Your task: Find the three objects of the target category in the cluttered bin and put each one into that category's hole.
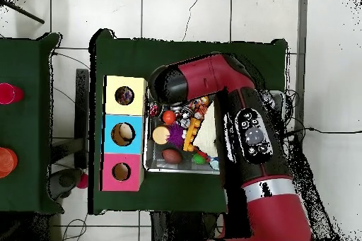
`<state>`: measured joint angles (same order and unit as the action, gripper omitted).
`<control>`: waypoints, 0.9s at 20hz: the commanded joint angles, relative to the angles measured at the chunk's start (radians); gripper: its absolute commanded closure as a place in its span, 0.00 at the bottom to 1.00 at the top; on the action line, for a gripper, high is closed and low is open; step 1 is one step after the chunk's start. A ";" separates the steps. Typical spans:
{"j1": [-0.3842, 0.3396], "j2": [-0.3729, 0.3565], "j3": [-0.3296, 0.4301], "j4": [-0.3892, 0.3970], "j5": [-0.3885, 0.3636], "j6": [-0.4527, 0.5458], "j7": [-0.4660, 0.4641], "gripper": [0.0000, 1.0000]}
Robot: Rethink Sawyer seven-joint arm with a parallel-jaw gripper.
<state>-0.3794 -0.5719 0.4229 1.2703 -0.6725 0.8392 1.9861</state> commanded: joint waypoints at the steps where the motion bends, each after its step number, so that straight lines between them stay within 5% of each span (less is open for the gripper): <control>1: -0.023 0.070 0.065 0.018 -0.098 -0.074 -0.324 0.00; 18: -0.009 0.126 0.020 -0.046 -0.268 -0.048 -0.398 0.00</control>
<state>-0.3803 -0.5107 0.4239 1.2606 -0.8249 0.7974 1.9580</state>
